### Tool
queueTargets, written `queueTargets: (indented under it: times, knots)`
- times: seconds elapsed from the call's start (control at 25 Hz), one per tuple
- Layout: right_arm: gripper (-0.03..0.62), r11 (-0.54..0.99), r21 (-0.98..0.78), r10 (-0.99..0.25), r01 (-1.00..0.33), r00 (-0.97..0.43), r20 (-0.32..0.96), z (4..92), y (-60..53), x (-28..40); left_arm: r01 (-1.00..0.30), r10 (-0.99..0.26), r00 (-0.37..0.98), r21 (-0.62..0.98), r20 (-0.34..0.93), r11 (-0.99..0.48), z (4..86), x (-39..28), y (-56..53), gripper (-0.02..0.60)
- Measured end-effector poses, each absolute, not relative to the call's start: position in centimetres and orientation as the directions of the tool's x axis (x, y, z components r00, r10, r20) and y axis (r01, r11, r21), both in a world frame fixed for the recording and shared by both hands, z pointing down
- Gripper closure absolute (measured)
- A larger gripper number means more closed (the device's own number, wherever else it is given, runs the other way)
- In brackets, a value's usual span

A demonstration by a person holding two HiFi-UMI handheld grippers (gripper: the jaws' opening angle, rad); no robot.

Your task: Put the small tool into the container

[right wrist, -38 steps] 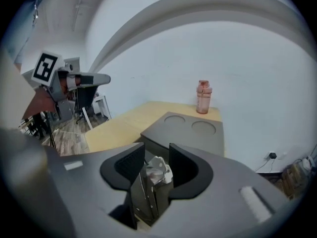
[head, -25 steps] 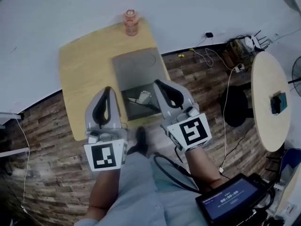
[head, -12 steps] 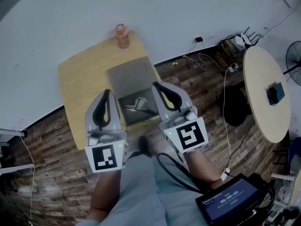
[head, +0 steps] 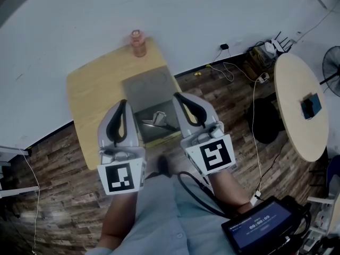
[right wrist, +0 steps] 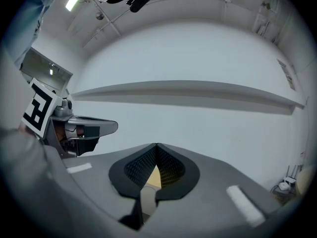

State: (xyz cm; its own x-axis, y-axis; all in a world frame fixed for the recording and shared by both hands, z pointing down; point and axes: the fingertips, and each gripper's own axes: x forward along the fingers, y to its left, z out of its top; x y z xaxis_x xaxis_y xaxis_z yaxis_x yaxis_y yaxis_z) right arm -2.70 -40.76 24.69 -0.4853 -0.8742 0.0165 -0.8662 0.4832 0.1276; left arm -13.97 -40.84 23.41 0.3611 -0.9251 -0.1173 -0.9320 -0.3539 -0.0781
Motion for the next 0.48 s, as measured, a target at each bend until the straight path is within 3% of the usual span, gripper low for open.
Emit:
queueTargets:
  times: [0.48]
  knots:
    - [0.594,0.48,0.135,-0.876,-0.867,-0.481,0.024,24.79,-41.02,-3.38,-0.931,-0.922,0.365,-0.068,-0.129,-0.359,23.11,-14.46,-41.39,0.572]
